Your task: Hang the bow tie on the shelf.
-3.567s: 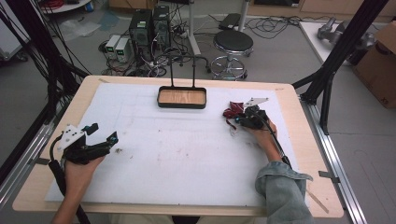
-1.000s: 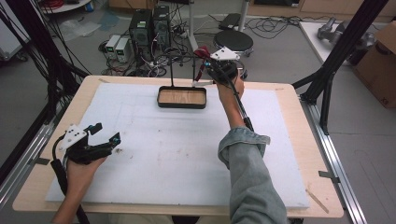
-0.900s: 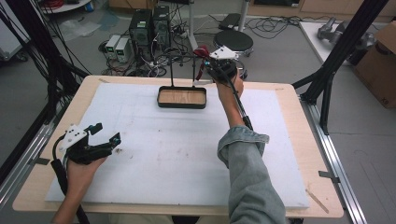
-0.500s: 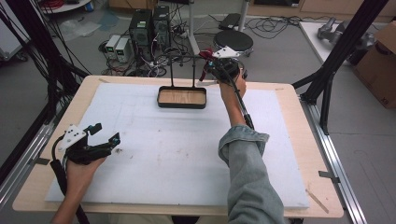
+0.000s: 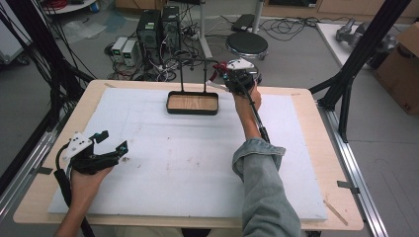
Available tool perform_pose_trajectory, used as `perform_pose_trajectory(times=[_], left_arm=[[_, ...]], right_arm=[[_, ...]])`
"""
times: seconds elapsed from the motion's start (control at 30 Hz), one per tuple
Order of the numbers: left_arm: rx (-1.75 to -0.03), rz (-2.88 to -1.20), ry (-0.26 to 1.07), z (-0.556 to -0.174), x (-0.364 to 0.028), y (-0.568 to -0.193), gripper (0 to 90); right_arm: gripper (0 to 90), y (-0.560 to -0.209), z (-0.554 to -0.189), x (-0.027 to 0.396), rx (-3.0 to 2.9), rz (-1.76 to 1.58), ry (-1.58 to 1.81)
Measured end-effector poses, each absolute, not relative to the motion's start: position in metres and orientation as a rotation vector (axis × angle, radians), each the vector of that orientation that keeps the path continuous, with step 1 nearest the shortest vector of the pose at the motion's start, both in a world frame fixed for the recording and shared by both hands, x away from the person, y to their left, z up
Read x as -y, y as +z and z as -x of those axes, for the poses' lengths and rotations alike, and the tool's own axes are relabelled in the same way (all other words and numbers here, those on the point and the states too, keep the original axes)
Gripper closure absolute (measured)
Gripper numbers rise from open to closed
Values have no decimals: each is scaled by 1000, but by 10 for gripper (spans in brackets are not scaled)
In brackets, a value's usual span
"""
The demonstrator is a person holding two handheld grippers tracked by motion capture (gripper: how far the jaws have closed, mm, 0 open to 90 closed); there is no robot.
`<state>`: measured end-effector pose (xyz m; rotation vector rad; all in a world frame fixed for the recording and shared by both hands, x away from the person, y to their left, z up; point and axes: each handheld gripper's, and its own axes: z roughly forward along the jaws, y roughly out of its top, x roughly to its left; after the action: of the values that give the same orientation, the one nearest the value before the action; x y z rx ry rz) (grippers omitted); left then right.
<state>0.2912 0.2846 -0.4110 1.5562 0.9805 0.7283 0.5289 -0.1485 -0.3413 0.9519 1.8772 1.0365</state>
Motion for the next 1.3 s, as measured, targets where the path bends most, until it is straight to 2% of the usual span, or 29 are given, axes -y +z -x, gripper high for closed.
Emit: perform_pose_trajectory(times=[0.77,0.87,0.9,1.03,1.07,1.3], left_arm=[[-984,-1559,726,-291,-283,-413,176],[-984,-1560,726,-291,-284,-413,176],[-984,-1562,725,-291,-284,-413,176],[-979,-1566,725,-292,-283,-413,176],[-981,-1566,727,-291,-283,-413,176],[-983,-1567,728,-292,-282,-413,176]], right_arm=[[704,-350,-530,138,-1901,-962,1043],[684,-349,-529,139,-1904,-967,1047],[638,-347,-528,140,-1897,-970,1041],[613,-344,-526,143,-1898,-968,1038],[578,-342,-524,145,-1894,-968,1041],[541,-337,-514,158,-1903,-953,1091]])
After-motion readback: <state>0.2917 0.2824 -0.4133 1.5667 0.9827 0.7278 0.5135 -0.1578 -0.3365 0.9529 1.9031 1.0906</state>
